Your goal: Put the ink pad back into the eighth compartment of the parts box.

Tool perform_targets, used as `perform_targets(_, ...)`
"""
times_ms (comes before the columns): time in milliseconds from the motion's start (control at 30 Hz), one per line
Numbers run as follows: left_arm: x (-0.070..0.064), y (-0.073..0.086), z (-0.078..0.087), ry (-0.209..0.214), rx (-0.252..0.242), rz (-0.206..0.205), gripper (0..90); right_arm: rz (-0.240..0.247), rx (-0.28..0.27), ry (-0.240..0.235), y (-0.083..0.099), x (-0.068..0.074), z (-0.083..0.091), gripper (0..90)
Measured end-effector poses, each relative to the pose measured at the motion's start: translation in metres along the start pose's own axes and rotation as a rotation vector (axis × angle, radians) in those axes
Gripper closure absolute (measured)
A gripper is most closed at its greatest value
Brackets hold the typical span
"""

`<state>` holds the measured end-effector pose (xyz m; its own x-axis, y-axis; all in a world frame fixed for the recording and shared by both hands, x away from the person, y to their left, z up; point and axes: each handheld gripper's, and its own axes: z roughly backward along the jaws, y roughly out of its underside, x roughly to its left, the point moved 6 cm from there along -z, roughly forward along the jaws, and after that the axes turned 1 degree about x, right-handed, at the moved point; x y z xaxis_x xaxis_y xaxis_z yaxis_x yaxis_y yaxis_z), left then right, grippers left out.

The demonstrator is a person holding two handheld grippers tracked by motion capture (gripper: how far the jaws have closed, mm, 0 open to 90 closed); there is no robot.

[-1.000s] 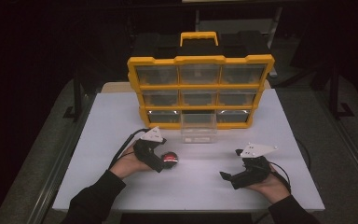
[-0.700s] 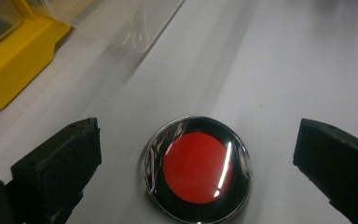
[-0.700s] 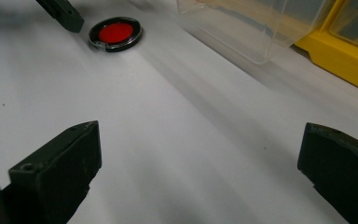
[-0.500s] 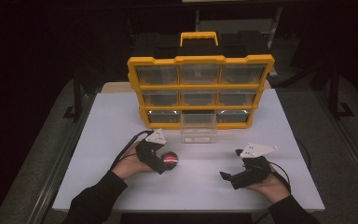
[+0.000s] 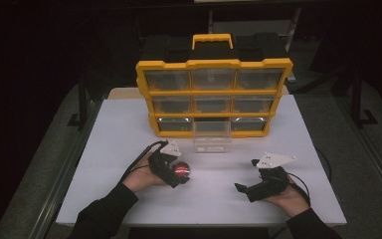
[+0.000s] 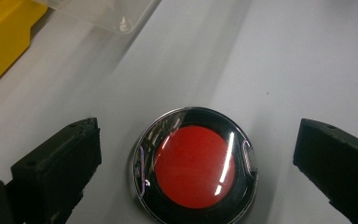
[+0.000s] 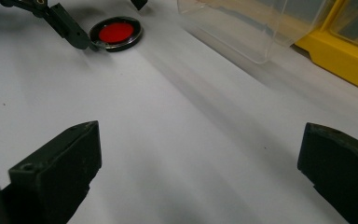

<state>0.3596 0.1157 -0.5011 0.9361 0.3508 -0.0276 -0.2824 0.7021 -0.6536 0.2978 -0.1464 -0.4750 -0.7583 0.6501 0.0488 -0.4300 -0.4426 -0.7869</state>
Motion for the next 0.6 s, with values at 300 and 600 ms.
perform_targets(300,-0.0015,0.0023,-0.0029,-0.003,0.030,-0.020,0.5,0.001,0.002,-0.001,0.0001,0.0000,-0.0001,0.0)
perform_targets(600,-0.0018,0.0043,-0.0021,0.003,0.051,-0.029,10.1,0.000,0.001,-0.001,0.0000,0.0000,0.0000,0.0)
